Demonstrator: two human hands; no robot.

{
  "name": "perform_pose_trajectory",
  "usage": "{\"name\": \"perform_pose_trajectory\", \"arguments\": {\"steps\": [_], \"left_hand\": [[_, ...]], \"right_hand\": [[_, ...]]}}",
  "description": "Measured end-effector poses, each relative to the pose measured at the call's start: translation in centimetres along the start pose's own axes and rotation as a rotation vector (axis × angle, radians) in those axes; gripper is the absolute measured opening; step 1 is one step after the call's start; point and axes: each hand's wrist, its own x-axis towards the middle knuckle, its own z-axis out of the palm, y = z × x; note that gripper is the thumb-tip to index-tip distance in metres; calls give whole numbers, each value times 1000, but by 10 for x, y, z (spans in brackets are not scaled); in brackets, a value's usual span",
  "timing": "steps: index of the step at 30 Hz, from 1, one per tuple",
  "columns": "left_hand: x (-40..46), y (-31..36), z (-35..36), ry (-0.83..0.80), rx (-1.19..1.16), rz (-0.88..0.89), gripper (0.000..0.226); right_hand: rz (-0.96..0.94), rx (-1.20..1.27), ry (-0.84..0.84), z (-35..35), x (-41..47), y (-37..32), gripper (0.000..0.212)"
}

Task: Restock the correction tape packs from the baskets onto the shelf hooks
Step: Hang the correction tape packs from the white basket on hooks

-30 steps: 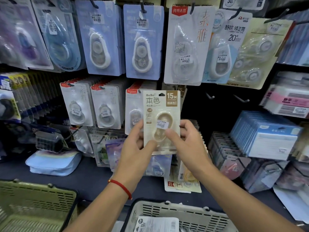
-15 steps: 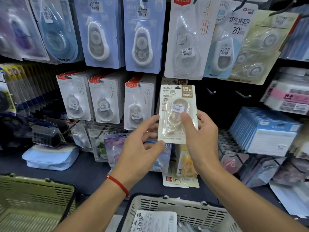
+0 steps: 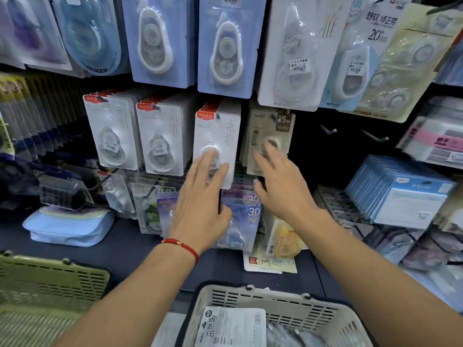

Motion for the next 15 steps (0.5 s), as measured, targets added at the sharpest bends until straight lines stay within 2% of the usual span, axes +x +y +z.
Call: {"name": "perform_pose_trajectory", "arguments": {"steps": [6, 11, 15], "left_hand": [[0, -11, 2, 15, 12, 41, 89], [0, -18, 3, 0, 21, 73, 90], [-9, -22, -1, -8, 24, 87, 81]], "right_hand": [[8, -92, 14, 25, 32, 8, 65], [-3, -124, -42, 39, 36, 14, 81], [9, -82, -42, 38, 27, 13, 71]]}}
